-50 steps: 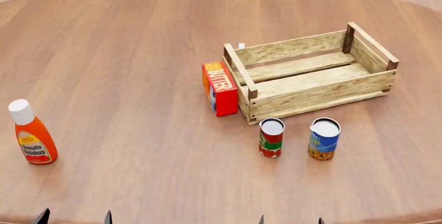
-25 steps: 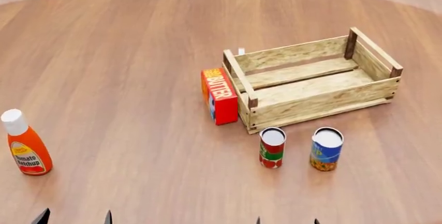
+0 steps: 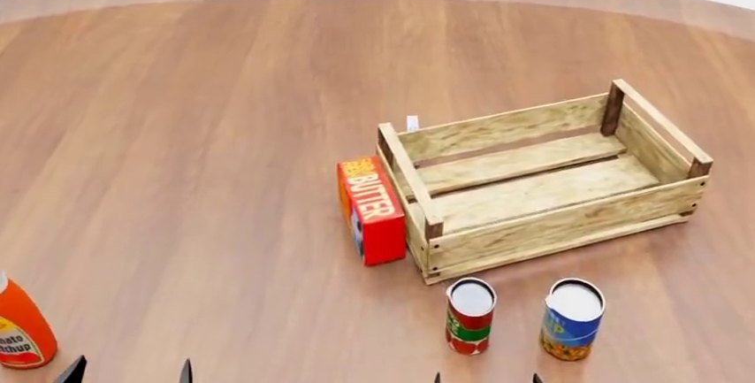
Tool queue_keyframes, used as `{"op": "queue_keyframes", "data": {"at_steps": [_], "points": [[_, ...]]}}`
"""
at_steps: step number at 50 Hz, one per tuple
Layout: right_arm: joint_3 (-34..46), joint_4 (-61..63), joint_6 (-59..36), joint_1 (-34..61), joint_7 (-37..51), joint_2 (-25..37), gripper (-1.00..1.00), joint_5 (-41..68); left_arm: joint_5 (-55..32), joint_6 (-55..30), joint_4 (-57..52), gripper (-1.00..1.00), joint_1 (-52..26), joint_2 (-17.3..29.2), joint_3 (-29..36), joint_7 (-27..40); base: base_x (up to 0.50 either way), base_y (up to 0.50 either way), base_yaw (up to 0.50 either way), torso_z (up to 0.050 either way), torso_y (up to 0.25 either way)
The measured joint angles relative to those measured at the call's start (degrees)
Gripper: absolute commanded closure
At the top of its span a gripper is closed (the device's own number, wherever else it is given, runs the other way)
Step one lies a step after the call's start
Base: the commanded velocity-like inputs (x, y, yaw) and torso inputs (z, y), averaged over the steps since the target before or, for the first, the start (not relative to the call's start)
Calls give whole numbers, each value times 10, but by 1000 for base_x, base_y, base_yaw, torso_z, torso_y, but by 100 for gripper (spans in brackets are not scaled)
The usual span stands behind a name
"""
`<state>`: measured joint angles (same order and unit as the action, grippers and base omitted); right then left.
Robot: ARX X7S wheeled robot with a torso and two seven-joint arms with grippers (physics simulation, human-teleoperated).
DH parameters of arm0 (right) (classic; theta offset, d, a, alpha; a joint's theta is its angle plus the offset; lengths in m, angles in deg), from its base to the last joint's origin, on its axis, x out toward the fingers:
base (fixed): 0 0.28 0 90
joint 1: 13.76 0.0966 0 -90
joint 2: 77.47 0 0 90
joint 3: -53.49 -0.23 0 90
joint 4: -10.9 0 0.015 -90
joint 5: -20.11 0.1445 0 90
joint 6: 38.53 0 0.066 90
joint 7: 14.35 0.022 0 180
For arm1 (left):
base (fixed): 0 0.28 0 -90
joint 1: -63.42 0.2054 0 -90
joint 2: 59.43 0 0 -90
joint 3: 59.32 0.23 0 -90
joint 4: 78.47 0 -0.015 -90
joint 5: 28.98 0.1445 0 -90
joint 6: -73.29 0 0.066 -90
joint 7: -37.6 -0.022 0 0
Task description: Pick up the tomato sauce, and put it in the wooden tray.
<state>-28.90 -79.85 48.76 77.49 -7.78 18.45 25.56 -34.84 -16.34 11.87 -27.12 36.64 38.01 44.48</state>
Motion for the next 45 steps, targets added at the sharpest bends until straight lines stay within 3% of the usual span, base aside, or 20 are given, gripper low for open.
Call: {"op": "queue_keyframes", "data": {"at_steps": [45], "points": [[28,0,2,3,19,21,-100,16,-19,9,8,-100,-5,19,24,21,319,0,0,0,0]]}}
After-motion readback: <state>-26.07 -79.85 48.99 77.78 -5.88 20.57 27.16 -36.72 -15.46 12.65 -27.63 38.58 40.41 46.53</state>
